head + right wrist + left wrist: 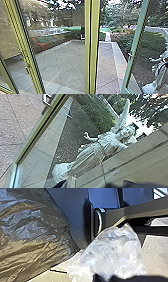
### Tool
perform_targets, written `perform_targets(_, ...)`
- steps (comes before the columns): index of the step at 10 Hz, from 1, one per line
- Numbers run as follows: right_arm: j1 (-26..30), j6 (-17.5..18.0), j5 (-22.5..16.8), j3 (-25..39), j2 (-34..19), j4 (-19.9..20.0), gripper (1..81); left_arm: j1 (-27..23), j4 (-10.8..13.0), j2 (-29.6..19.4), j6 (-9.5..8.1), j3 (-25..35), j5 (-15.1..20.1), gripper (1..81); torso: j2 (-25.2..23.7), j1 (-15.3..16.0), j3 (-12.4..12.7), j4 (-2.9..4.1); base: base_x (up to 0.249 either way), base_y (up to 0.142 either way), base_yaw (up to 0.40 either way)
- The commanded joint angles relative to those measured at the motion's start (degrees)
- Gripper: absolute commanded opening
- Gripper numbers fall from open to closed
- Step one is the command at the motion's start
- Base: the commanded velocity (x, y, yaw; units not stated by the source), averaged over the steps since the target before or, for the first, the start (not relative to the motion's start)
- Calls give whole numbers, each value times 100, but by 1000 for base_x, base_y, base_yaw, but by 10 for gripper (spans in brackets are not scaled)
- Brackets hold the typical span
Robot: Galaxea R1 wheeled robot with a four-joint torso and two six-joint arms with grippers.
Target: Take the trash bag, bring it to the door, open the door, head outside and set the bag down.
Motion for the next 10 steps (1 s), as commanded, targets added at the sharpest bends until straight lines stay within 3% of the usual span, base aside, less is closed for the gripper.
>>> perform_targets(1, 1147, 116, -2068, 1565, -110, 2118, 811, -150, -56, -33, 26, 21, 449, 10, 0, 0, 0, 0, 0, 0, 0)
perform_targets(2, 1086, 125, -2149, 1725, -127, 2676, 811, -150, -47, -42, 26, 21, 449, 10, 0, 0, 0, 0, 0, 0, 0)
perform_targets(3, 894, 133, -2219, 1796, -214, 3564, 811, -150, -39, -51, 35, 21, 449, 10, 0, 0, 0, 0, 0, 0, 0)
perform_targets(4, 545, 125, -2229, 1840, -259, 4098, 811, -150, -39, -51, 35, 21, 440, 10, 0, 0, 0, 0, 0, 0, 0)
perform_targets(6, -416, 142, -2106, 2279, -373, 4731, 811, -150, -12, -51, 52, 21, 405, 10, 0, 2, 0, 0, 0, 0, 0)
perform_targets(7, -863, 133, -1816, 2456, -409, 4989, 811, -150, -3, -59, 61, 21, 396, 10, 0, 2, 0, 0, 0, 0, 0)
perform_targets(10, -2313, 283, -788, 3063, -514, 5164, 811, -177, 5, -59, 70, 21, 370, 10, 0, 0, 0, 0, 0, 0, 0)
